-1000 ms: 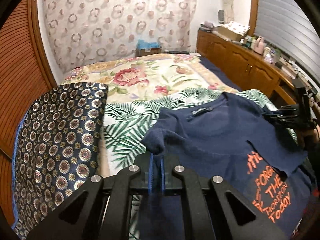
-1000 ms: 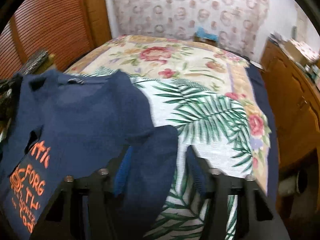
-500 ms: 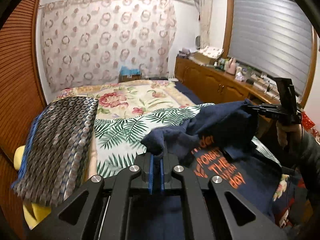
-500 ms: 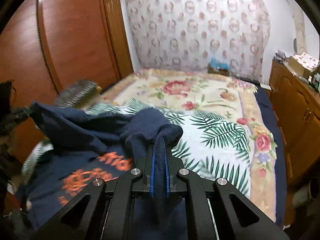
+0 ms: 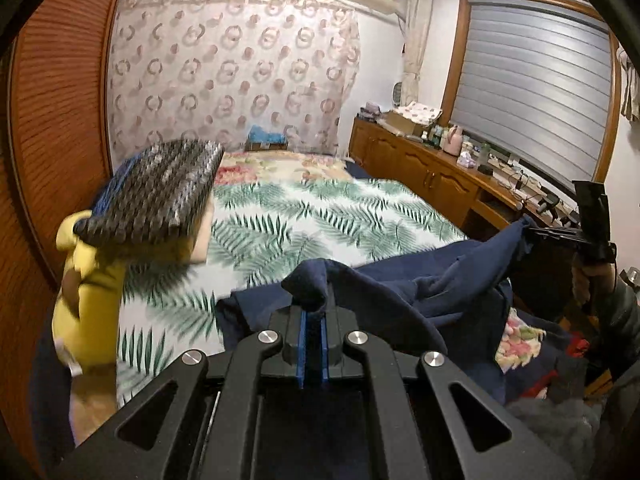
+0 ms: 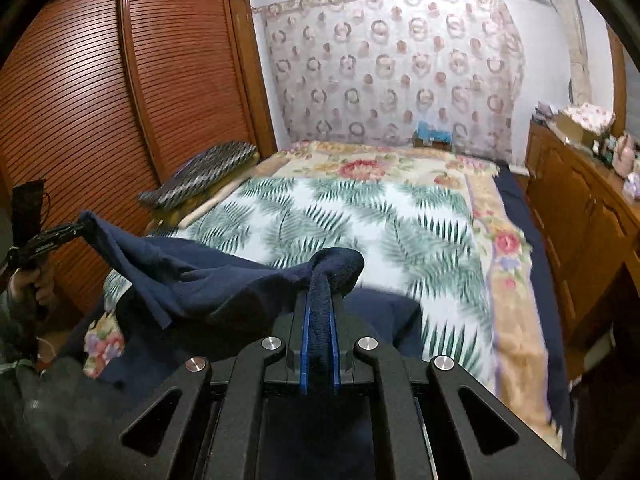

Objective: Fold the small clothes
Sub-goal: 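Lift the hem with both tools and fold it over toward the collar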

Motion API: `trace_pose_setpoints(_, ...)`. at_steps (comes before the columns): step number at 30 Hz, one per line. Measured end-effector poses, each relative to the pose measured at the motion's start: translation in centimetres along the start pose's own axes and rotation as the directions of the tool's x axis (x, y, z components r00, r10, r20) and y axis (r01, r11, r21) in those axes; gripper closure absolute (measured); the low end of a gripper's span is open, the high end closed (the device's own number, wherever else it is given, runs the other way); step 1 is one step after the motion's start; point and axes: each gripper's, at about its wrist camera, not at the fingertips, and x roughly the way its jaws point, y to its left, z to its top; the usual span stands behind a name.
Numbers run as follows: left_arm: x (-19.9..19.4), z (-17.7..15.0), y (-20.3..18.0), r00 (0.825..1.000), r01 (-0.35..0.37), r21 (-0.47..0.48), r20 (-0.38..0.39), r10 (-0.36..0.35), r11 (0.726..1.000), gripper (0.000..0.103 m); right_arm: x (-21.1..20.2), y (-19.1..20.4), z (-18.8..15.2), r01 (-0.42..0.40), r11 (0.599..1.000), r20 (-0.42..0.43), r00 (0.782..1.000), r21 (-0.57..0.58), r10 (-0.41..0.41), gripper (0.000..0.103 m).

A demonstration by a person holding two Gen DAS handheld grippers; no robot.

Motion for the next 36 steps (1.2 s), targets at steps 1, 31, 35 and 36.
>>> trace_pose_setpoints(1, 0.0, -0.6, 0.1, 1.0, -0.011, 0.008, -0.009, 0.011, 1.0, 0.097, -0.7, 0.3, -0.4, 0.0, 1.0, -0.008, 1.0, 0.002, 0.0, 0.095)
trace_pose_setpoints(31, 5.5, -1.2, 2.9, 0.989, -0.142, 0.02, -0.043, 0.142, 0.99, 0.023, 2.2, 0.9, 0.3, 0.145, 0.989, -0.04, 0.989, -0.015, -0.146, 0.053)
trace_pose_setpoints(35, 8.0, -0.7, 4.4, 0.988, -0.129, 0.011, -0.083, 0.129, 0.992, 0.023, 4.4, 0.0, 0.9, 0.157, 0.987, -0.037, 0.987, -0.022, -0.158, 0.038)
trace_pose_setpoints(36, 8.5, -0.5, 4.8, 0.989, -0.121, 0.002, -0.09, 0.121, 0.993, 0.023, 4.9, -0.3, 0.9, 0.162, 0.986, -0.039, 0.986, -0.023, -0.163, 0.037)
